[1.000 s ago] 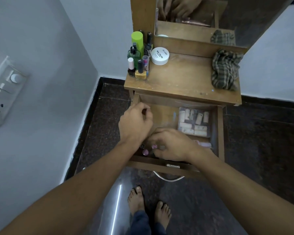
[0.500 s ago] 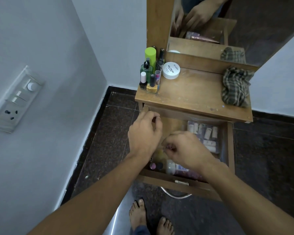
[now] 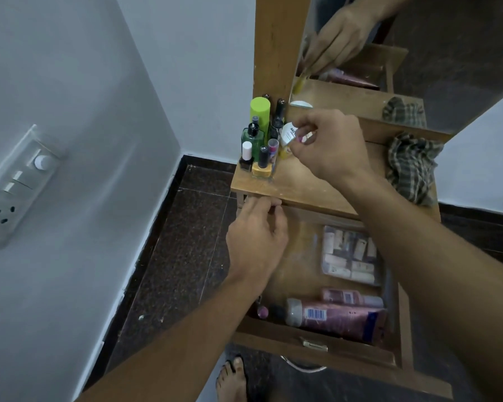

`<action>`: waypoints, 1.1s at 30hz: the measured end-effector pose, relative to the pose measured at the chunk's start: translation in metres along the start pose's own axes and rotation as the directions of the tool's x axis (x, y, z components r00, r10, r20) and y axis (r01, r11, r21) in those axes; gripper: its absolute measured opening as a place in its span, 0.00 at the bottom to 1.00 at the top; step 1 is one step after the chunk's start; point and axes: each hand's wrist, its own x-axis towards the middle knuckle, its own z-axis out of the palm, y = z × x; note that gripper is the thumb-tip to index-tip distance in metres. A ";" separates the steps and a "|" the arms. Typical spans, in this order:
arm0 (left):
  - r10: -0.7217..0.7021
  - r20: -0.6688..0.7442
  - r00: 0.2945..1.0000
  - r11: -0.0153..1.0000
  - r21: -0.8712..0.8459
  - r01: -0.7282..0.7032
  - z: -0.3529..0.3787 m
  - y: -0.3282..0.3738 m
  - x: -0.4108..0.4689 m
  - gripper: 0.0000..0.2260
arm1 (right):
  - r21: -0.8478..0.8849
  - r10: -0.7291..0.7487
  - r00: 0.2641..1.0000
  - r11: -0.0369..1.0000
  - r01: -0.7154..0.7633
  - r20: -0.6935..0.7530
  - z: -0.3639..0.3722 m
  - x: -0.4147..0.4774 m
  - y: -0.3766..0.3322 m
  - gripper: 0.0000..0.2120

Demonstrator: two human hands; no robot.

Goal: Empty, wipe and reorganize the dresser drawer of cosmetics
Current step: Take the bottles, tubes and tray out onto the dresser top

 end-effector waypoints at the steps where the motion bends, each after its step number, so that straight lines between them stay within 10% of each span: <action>1: 0.003 0.000 1.000 1.000 -0.001 -0.003 0.001 -0.002 0.002 0.06 | -0.014 -0.002 1.000 1.000 0.002 0.011 0.005 0.005 0.001 0.12; 21: 0.046 -0.003 0.999 0.999 0.017 -0.046 0.008 -0.015 0.013 0.05 | -0.015 -0.039 0.996 0.999 0.040 0.080 0.015 0.019 0.010 0.13; 28: 0.011 0.006 1.000 0.999 0.046 -0.011 -0.002 -0.017 0.012 0.05 | 0.071 0.039 0.991 0.997 -0.030 -0.128 -0.011 -0.035 0.015 0.16; 33: -0.014 0.018 1.000 0.998 0.065 0.013 -0.009 -0.019 0.006 0.06 | 0.161 0.009 0.997 0.987 -0.022 0.078 -0.012 -0.141 0.017 0.14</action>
